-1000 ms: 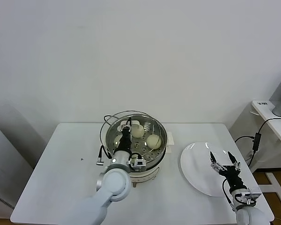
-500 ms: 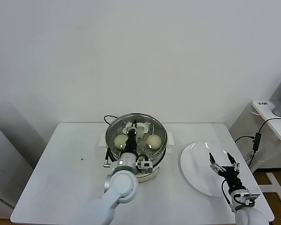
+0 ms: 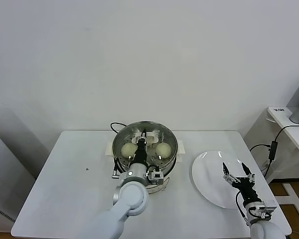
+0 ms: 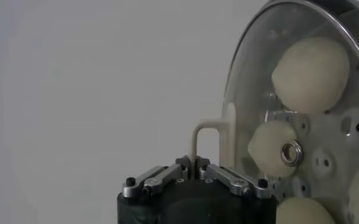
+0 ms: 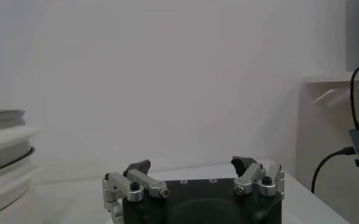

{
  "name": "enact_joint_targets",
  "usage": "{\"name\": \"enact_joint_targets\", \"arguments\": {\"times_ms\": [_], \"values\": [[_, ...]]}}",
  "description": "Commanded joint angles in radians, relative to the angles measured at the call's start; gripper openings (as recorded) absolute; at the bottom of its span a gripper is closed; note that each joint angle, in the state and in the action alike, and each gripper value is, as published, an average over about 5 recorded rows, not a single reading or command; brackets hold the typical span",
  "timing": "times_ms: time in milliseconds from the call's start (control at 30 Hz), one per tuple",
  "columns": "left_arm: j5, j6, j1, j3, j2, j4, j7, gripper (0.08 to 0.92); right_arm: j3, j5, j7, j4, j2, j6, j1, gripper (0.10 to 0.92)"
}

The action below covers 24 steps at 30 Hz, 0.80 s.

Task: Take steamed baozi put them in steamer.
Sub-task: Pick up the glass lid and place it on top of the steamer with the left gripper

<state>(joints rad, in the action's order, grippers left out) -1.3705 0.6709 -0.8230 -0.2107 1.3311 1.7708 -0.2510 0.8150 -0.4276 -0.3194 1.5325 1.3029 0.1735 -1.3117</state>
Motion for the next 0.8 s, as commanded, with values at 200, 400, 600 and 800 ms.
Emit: {"name": "enact_joint_targets", "arguments": {"times_ms": [200, 400, 600, 800], "values": [[0.094, 0.005, -0.023, 0.012, -0.013, 0.022, 0.028, 0.137, 0.007, 0.000, -0.002, -0.006, 0.001, 0.004, 0.000, 0.823], [0.274, -0.040, -0.090, 0.085, -0.068, 0.197, 0.002, 0.283, 0.010, -0.005, -0.005, -0.006, 0.000, 0.004, 0.001, 0.823], [1.061, -0.140, -0.183, 0.244, -0.207, 0.473, -0.089, 0.465, 0.015, -0.009, -0.013, -0.017, -0.007, 0.006, 0.005, 0.823], [1.694, -0.251, -0.219, 0.478, -0.283, 0.533, -0.054, 0.621, 0.013, -0.036, -0.030, 0.005, -0.004, -0.032, 0.004, 0.823]]}}
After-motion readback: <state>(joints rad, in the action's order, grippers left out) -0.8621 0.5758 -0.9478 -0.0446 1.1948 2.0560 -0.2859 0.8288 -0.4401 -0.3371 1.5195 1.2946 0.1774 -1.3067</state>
